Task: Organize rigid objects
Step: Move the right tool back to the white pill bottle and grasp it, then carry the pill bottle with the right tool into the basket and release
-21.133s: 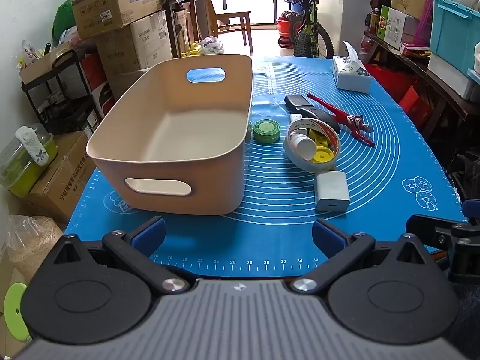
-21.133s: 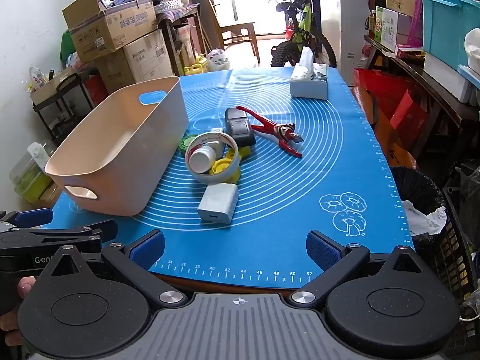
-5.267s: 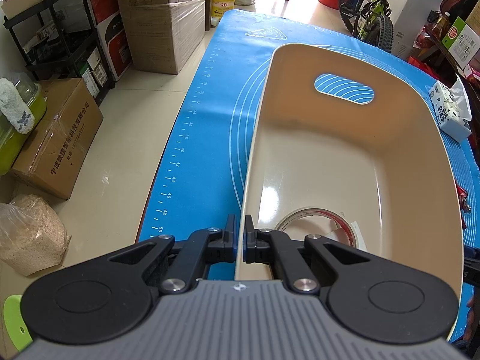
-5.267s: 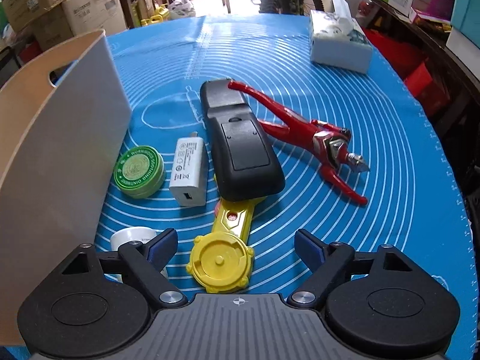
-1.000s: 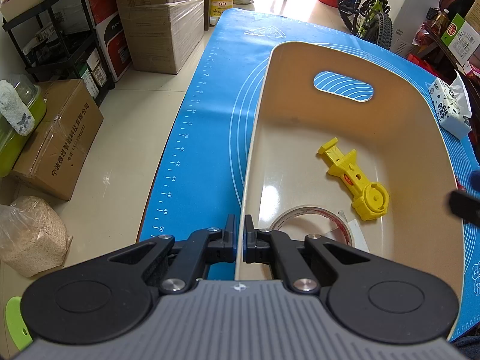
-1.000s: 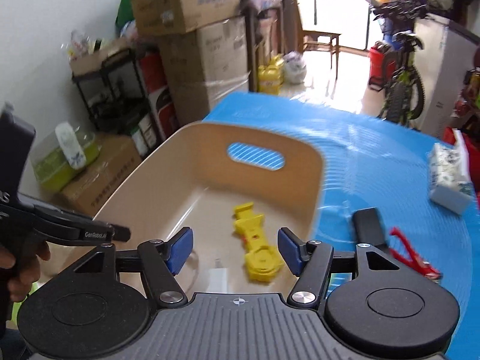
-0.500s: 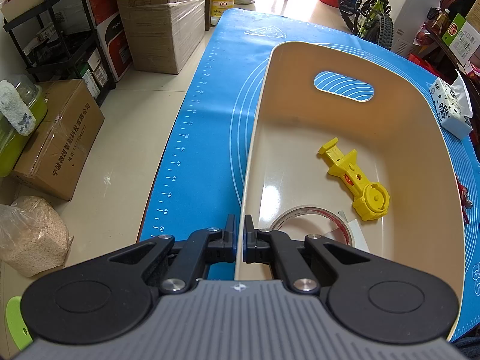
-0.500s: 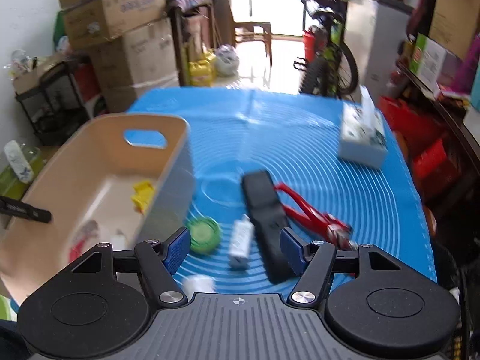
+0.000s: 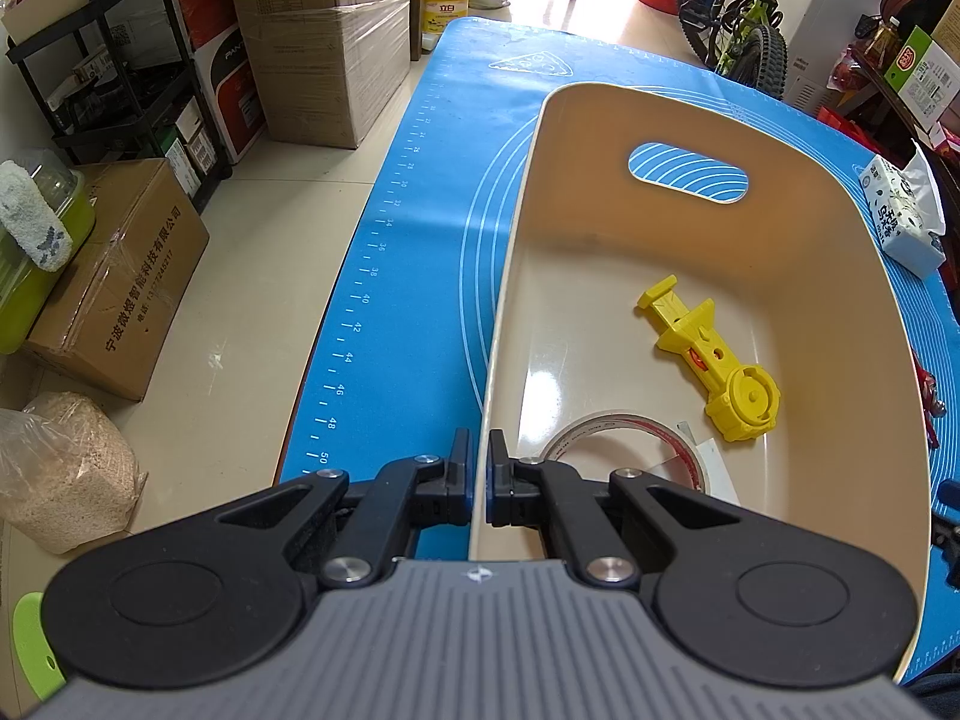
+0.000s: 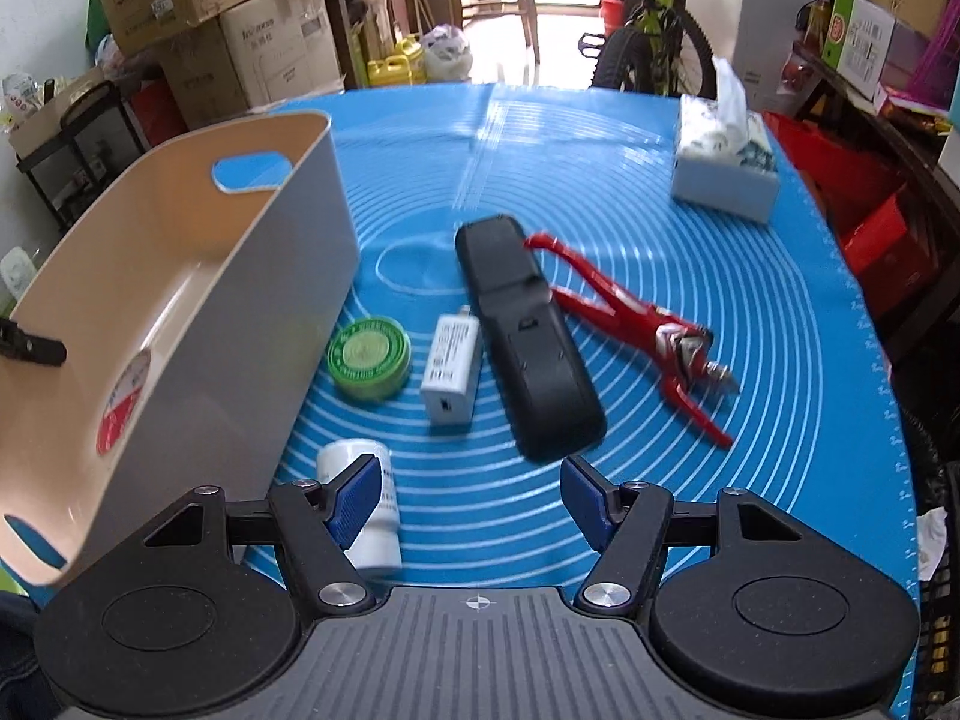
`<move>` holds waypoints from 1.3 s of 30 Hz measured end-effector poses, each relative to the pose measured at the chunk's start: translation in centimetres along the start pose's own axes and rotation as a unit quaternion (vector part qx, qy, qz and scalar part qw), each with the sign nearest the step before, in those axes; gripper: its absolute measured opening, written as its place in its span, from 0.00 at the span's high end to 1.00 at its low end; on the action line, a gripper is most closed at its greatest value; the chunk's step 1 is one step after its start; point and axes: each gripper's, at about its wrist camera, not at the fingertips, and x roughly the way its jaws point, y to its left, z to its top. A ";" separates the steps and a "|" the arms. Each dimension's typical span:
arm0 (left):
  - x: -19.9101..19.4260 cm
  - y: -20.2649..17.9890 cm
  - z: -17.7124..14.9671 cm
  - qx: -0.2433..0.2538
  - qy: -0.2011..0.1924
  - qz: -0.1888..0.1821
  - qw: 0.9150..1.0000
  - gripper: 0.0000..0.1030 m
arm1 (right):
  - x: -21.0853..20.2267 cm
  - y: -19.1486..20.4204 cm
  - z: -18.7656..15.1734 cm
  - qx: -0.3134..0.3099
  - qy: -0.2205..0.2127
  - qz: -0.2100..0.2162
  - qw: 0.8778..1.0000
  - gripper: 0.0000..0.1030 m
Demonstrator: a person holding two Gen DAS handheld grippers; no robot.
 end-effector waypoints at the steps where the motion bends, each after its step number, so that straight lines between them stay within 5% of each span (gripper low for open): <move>1: 0.0 0.0 0.0 0.000 0.000 0.000 1.000 0.95 | 0.2 0.1 -0.1 -0.002 0.003 0.002 1.000 0.29; 20: 0.0 0.2 0.0 0.001 0.000 0.001 1.000 0.95 | 4.1 4.0 -0.4 -0.059 0.027 0.041 0.997 0.27; 24: 0.0 0.1 0.0 0.000 0.000 0.001 1.000 0.95 | 4.8 4.8 -0.5 -0.065 0.031 0.035 0.997 0.35; 29: 0.0 0.1 0.0 0.000 0.000 0.001 1.000 0.95 | 5.3 5.1 -0.6 -0.073 0.036 0.033 0.996 0.57; 39: -0.1 0.2 0.0 0.000 0.000 0.001 1.000 0.95 | 3.6 4.6 -0.5 -0.055 0.014 0.018 0.998 0.57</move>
